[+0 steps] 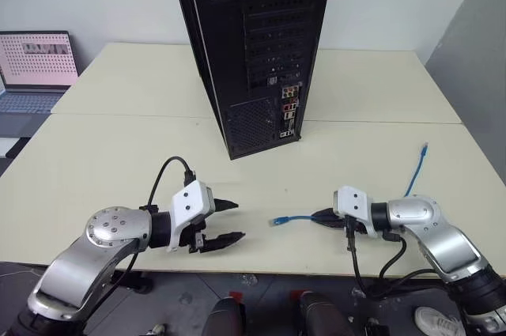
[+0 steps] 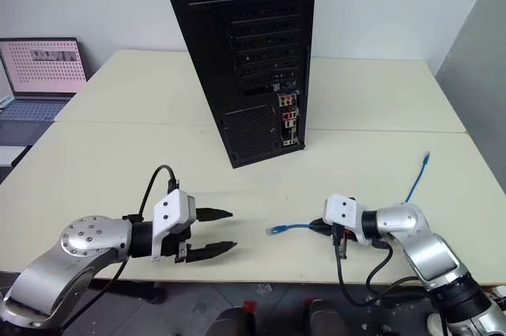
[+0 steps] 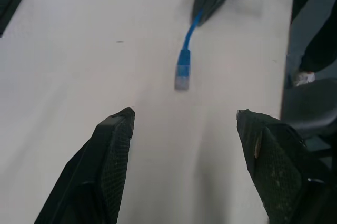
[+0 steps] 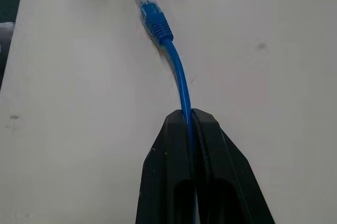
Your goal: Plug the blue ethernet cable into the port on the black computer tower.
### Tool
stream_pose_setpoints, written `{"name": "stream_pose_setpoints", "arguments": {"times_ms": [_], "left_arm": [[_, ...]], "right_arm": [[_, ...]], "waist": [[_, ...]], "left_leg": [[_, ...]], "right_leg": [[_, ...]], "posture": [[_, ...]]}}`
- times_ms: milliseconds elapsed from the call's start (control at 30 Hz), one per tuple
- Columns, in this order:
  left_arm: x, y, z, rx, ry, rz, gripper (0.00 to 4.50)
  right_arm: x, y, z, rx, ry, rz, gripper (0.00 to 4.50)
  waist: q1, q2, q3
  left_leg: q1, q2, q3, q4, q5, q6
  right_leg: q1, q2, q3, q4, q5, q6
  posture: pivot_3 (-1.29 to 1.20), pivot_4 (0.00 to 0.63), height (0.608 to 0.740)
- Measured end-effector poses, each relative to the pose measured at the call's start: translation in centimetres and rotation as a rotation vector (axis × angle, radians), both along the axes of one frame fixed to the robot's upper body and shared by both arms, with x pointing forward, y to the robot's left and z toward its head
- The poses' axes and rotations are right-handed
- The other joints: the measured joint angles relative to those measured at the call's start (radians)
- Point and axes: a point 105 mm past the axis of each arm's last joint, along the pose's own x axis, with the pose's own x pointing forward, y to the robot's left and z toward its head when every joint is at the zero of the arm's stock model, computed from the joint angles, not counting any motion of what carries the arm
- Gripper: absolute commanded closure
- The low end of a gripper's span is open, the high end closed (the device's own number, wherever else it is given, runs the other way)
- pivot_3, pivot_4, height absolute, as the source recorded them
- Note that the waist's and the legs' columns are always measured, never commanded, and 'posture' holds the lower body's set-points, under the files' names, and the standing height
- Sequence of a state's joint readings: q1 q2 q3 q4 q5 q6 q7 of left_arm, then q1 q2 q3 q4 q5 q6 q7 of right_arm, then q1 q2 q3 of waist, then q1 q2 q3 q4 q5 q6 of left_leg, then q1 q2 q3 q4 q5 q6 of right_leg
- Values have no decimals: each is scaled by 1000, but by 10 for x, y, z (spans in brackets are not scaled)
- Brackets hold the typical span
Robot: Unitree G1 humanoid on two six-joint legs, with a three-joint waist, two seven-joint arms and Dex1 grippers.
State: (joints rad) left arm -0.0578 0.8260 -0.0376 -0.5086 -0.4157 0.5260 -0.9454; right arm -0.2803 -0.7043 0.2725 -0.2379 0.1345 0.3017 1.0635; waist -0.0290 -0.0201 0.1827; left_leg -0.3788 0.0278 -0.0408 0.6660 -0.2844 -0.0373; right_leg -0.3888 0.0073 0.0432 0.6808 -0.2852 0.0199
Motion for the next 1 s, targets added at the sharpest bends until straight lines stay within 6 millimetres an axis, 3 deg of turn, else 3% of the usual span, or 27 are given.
{"name": "stream_pose_setpoints", "arguments": {"times_ms": [267,633,1000], "left_arm": [[6,-15,-9,-28,3,-67,1221],[26,-17,-14,-125,46,-16,1221],[29,-23,-8,-169,44,-52,3735]], "right_arm": [[7,19,24,52,7,6,4462],[11,22,30,59,7,-14,4462],[11,23,32,59,-3,-7,4500]], "waist": [[0,0,0],[0,0,0],[0,0,0]], "left_leg": [[-1,0,0,0,0,0],[-1,0,-1,0,0,0],[-1,0,-1,0,0,0]], "right_leg": [[-1,0,0,0,2,-4],[-1,0,-1,0,2,-4],[-1,0,-1,0,2,-4]], "posture": [[0,150,740],[0,150,740],[0,150,740]]}}
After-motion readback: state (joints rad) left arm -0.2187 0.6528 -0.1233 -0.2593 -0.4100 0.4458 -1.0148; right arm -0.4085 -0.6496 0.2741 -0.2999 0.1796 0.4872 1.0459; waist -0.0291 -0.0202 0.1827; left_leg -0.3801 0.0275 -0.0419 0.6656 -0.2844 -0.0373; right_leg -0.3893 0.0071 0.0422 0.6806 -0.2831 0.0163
